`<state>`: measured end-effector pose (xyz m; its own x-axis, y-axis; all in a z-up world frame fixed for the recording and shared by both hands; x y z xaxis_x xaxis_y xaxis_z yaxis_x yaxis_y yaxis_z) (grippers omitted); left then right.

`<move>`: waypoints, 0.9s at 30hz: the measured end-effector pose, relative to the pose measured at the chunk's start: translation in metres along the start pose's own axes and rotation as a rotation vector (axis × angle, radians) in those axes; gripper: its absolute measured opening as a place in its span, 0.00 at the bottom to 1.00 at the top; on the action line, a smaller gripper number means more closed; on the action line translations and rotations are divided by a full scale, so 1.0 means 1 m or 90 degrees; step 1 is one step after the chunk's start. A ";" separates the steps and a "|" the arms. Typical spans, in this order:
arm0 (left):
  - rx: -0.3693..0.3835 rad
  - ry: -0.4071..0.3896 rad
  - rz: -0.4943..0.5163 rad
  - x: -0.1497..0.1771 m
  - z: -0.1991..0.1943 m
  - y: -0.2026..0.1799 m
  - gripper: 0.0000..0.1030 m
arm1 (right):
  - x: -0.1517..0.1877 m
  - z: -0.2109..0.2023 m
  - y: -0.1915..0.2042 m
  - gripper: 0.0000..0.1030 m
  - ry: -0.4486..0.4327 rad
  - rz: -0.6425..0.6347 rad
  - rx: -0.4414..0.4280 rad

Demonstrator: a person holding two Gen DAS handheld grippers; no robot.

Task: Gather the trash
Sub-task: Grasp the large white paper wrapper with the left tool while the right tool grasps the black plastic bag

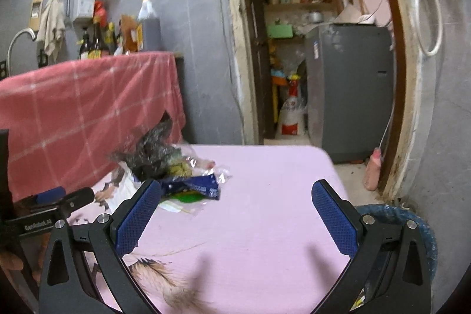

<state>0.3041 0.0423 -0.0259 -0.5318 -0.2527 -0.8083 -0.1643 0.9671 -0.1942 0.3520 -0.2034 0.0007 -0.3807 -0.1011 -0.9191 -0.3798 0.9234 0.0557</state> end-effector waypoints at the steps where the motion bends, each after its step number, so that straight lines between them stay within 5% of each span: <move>1: 0.002 0.011 0.006 0.000 0.003 -0.001 0.95 | 0.001 0.004 0.000 1.00 0.008 0.001 -0.002; 8: 0.015 0.065 0.050 -0.001 0.019 -0.015 0.95 | 0.003 0.028 -0.003 0.95 0.047 0.005 -0.007; 17: -0.038 0.105 0.131 -0.004 0.047 -0.036 0.95 | -0.001 0.048 -0.006 0.93 0.073 0.004 -0.020; 27: -0.088 0.150 0.152 -0.001 0.072 -0.040 0.55 | -0.001 0.057 -0.012 0.93 0.087 0.009 -0.029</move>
<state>0.3704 0.0063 -0.0576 -0.7427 -0.0350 -0.6687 -0.1142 0.9906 0.0750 0.4051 -0.1929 -0.0213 -0.4959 -0.1404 -0.8570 -0.4101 0.9077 0.0885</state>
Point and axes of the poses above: each gripper's, at about its wrist camera, not at the fingertips, and z roughly the way its jaws point, y to its left, x to its underside, the point moved 1 cm from there along z, roughly the way its jaws point, and after that the axes turned 3 degrees about -z, right-handed, at the moved point
